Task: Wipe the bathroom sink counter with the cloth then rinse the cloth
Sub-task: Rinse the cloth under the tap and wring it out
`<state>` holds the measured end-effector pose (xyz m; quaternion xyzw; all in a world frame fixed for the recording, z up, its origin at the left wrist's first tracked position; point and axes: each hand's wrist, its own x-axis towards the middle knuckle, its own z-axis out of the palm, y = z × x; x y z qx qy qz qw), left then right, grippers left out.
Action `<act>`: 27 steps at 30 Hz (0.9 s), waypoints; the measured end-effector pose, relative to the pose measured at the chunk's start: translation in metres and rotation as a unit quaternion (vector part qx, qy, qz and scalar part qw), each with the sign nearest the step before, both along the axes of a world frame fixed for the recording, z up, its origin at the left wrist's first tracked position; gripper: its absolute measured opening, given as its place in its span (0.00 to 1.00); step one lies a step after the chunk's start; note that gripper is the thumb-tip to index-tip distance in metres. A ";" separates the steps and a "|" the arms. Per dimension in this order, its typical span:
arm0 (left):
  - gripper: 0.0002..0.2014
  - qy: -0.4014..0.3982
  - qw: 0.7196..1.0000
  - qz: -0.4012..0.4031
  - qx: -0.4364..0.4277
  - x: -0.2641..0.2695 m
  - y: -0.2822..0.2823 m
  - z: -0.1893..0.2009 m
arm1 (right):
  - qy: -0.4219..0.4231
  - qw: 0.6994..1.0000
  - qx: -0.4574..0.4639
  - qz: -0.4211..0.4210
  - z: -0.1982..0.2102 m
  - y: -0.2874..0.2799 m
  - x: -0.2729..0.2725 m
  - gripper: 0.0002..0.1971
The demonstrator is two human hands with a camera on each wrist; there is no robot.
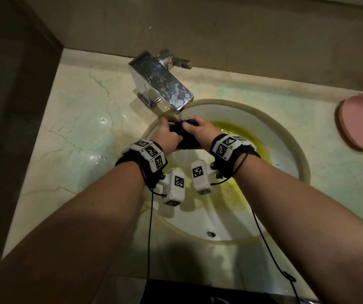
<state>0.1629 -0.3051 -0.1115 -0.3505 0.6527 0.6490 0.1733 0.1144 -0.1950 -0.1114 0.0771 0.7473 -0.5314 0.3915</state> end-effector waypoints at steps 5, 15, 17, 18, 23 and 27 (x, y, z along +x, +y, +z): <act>0.28 -0.054 0.998 -0.018 0.037 0.001 0.004 -0.001 | 0.049 0.999 0.020 0.003 -0.012 0.000 0.004 0.04; 0.21 -0.014 0.998 0.035 0.053 0.000 0.000 -0.006 | 0.039 0.998 0.030 0.050 -0.014 -0.004 0.005 0.15; 0.19 -0.017 0.999 0.020 0.036 0.001 0.000 -0.010 | -0.008 0.998 0.021 0.054 -0.015 -0.003 0.004 0.18; 0.18 -0.017 0.999 0.011 0.025 0.003 0.000 -0.013 | -0.033 0.998 0.009 0.051 -0.017 -0.003 0.004 0.18; 0.23 -0.032 0.999 0.001 0.026 0.001 -0.001 -0.014 | 0.035 0.998 0.040 0.039 -0.027 -0.007 0.007 0.16; 0.18 -0.069 0.994 0.022 0.080 -0.002 0.000 -0.008 | 0.054 0.998 0.030 0.017 -0.033 -0.009 0.006 0.14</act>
